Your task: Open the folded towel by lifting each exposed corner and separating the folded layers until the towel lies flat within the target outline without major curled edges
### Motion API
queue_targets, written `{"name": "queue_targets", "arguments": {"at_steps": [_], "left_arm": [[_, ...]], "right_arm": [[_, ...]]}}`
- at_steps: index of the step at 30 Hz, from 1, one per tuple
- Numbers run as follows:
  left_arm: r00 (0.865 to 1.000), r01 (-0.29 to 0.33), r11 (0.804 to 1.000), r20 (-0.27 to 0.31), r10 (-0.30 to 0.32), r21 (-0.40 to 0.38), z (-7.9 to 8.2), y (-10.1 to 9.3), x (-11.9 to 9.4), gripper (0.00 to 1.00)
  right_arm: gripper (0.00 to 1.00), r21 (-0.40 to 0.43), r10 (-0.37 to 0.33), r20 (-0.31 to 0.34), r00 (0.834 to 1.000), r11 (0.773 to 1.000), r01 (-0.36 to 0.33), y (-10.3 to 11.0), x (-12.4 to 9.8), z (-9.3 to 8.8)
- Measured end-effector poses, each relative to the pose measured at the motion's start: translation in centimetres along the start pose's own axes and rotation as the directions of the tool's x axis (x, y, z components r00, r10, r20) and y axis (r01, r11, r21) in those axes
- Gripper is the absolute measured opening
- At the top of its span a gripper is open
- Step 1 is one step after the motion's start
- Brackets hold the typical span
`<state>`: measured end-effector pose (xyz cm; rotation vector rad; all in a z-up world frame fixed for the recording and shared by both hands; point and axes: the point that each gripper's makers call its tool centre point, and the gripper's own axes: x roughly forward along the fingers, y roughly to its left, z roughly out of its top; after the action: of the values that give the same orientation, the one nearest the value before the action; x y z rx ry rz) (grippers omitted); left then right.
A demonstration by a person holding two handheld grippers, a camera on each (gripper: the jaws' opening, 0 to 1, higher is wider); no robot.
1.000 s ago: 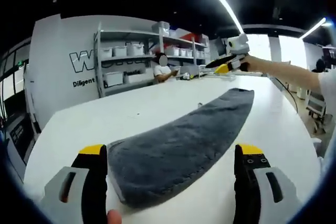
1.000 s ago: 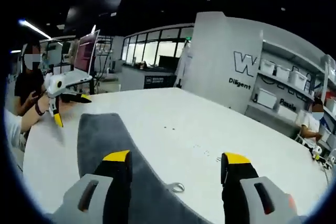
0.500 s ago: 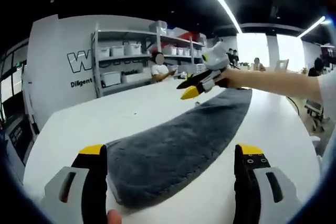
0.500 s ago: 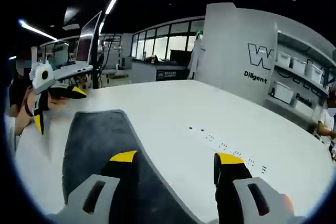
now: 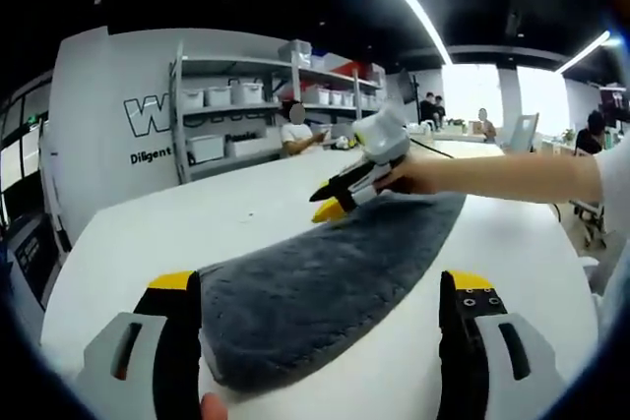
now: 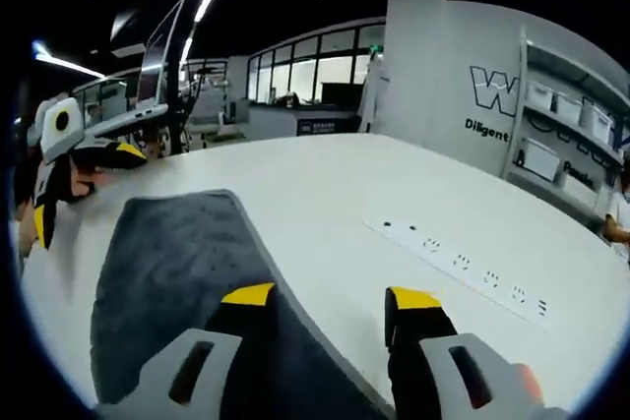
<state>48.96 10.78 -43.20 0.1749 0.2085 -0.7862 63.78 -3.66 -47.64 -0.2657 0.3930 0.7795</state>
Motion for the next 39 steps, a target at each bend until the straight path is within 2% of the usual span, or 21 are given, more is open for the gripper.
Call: {"name": "queue_targets", "arguments": {"at_steps": [6, 12, 16, 22, 25, 30, 39], "left_arm": [[1.0, -0.001, 1.0, -0.002, 0.001, -0.004, 0.0, 0.0, 0.1, 0.99], [1.0, 0.0, 1.0, -0.006, 0.0, -0.001, -0.1, 0.0, 0.2, 0.99], [1.0, 0.0, 1.0, -0.007, 0.0, -0.001, -0.1, 0.1, 0.3, 0.99], [1.0, 0.001, 1.0, -0.009, -0.001, -0.001, -0.2, 0.1, 0.4, 0.99], [1.0, -0.001, 1.0, -0.011, 0.001, -0.001, -0.2, 0.2, 0.4, 0.99], [1.0, -0.002, 1.0, -0.011, 0.002, -0.001, -0.2, 0.2, 0.4, 0.99], [1.0, -0.004, 1.0, -0.014, 0.004, -0.003, -0.3, 0.2, 0.4, 0.99]], "right_arm": [[0.29, -0.022, 0.038, -0.038, 0.999, 0.999, -0.039, 2.2, 0.9, -1.3], [0.2, -0.017, 0.06, -0.035, 0.998, 0.998, -0.061, 2.7, 1.0, -1.2], [0.18, 0.008, 0.084, -0.033, 0.996, 0.996, -0.084, 2.9, 1.0, -1.2], [0.15, 0.091, 0.117, -0.03, 0.993, 0.989, -0.114, 2.8, 1.5, -1.4], [0.08, 0.041, 0.125, -0.031, 0.992, 0.991, -0.124, 3.6, 1.6, -1.4], [0.0, -0.086, 0.118, -0.031, 0.993, 0.989, -0.12, 3.0, 1.7, -0.9], [0.0, -0.103, 0.115, -0.041, 0.992, 0.988, -0.119, 3.2, 1.7, -0.9]]}}
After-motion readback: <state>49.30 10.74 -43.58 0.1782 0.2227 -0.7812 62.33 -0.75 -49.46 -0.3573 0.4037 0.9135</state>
